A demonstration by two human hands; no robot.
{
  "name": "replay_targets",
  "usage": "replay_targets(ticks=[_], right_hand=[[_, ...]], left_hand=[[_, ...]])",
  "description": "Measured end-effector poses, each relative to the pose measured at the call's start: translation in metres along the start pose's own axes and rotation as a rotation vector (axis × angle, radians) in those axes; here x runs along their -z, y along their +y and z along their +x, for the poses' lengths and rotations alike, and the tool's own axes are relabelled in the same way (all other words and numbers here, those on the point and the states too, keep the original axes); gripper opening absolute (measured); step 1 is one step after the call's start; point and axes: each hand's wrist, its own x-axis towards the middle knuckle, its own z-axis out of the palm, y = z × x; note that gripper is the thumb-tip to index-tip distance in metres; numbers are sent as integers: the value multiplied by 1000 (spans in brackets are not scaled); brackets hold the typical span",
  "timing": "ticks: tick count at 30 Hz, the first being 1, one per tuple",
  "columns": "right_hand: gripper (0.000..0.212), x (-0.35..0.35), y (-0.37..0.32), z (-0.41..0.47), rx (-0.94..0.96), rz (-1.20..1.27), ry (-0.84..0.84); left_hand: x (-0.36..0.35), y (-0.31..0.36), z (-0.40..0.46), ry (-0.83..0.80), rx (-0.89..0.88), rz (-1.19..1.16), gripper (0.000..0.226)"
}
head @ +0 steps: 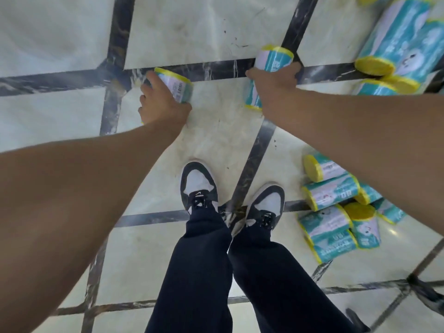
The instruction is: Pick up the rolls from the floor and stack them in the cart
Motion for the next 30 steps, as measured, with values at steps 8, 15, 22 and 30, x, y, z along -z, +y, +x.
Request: replay_targets(ticks=[8,15,22,30], right_hand=[[86,76,-10,-116,19,-6,-28],[82,214,-69,-322,60,-37,-99],[86,358,-94,-546,130,197,-125],[91,448,-4,-687,162,400,-67]], left_hand=[[93,47,-105,-201,6,-283,94],[267,68,-276,-293,-45,-307,95],[422,71,-497,-228,-80,-541,79],[465,63,-661,-188,-243,-570,77]])
